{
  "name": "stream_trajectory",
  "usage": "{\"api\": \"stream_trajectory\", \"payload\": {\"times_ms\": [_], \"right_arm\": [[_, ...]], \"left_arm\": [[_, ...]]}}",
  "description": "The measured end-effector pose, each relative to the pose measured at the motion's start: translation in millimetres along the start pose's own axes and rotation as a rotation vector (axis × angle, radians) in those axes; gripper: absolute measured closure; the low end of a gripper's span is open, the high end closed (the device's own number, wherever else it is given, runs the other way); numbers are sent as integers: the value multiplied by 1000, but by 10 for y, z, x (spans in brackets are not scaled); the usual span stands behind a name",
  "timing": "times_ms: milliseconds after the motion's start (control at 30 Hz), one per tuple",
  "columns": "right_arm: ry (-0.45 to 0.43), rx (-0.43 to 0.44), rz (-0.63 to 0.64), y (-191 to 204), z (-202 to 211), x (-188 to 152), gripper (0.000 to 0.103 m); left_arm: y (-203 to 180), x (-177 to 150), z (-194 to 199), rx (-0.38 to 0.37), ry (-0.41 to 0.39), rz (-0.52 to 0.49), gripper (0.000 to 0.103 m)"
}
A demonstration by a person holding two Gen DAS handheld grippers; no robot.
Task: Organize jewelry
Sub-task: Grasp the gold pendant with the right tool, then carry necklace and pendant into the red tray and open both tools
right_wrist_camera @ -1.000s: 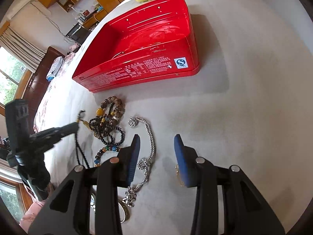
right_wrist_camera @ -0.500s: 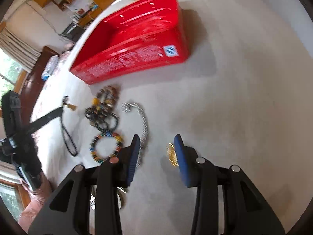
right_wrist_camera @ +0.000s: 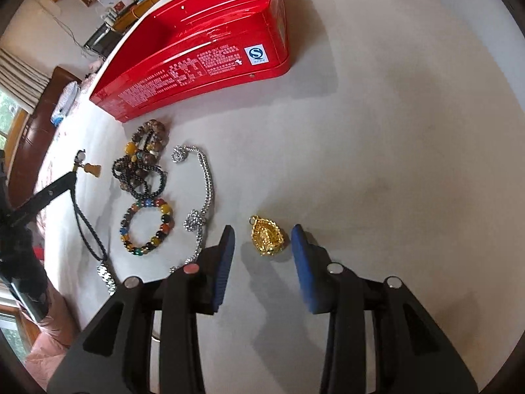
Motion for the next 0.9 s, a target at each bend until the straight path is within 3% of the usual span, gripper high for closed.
{"api": "stream_trajectory", "payload": {"times_ms": [67, 200, 533, 900], "right_arm": [[-3, -39, 24, 27, -6, -19, 82], [-14, -68, 45, 68, 0, -49, 83], [-81, 36, 46, 186, 296, 38, 83], [-150, 99, 118, 524, 544, 426, 83]], "left_arm": [[2, 0, -2, 0, 1, 1, 99], [9, -4, -3, 0, 3, 4, 99], [5, 10, 72, -15, -16, 9, 99], [-110, 273, 531, -17, -132, -12, 99]]}}
Point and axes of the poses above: each gripper's, at about its wrist camera, not at the fingertips, and z roughly against the way its jaws point, y to its left, x to its top, the point moved 2 cm from there along -z, roughly the way its jaws point, and after that the axes turned 9 degrees about x, right-handed, at the moved point
